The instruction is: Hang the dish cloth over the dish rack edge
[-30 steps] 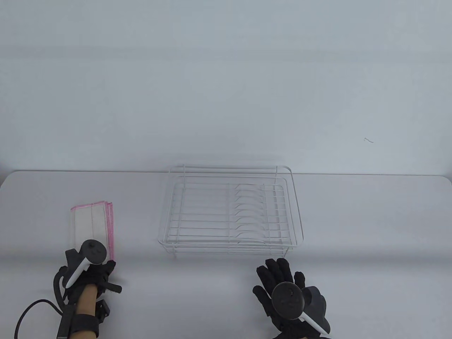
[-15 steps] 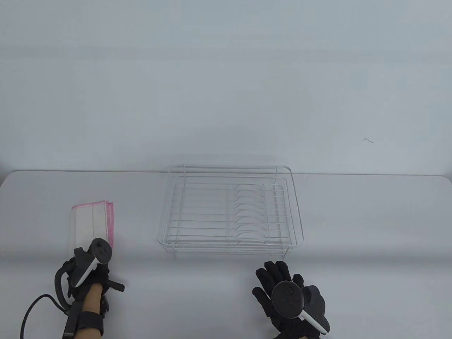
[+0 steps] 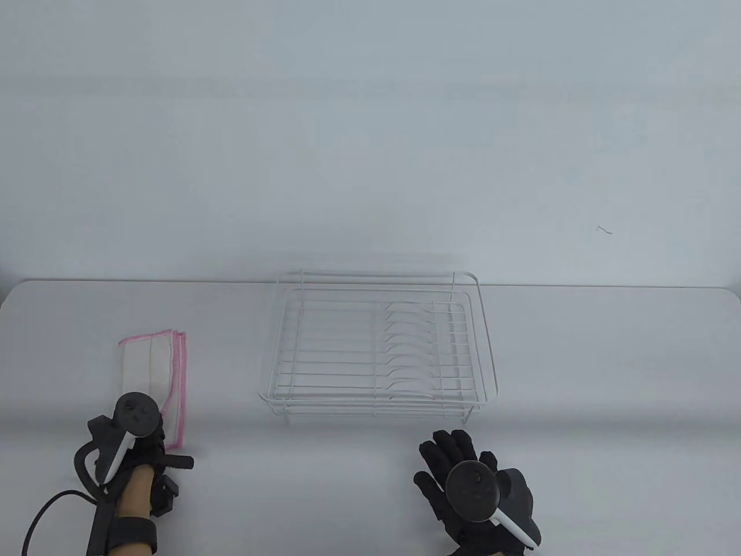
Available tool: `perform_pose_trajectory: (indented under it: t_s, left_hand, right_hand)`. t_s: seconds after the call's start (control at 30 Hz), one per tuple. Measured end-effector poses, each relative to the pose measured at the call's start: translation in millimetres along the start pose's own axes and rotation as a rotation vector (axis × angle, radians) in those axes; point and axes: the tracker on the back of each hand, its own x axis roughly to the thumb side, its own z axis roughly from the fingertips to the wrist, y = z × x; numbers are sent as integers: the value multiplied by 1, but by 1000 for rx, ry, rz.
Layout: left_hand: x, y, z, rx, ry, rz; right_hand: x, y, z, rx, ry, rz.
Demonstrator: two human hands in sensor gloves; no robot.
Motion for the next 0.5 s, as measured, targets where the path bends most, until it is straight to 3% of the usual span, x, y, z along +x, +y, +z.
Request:
perform_pose_trajectory:
  t_s: [0.2, 0.37, 0.5]
  left_hand:
    - [9, 40, 8, 213, -85, -102]
    - [16, 84, 24, 361, -115, 18]
    - [29, 119, 51, 475, -208, 159]
  right_hand:
    - [-1, -5, 2, -58, 3, -4]
    - [-3, -15, 8, -149, 5, -21]
    - [-6, -27, 14, -241, 14, -50]
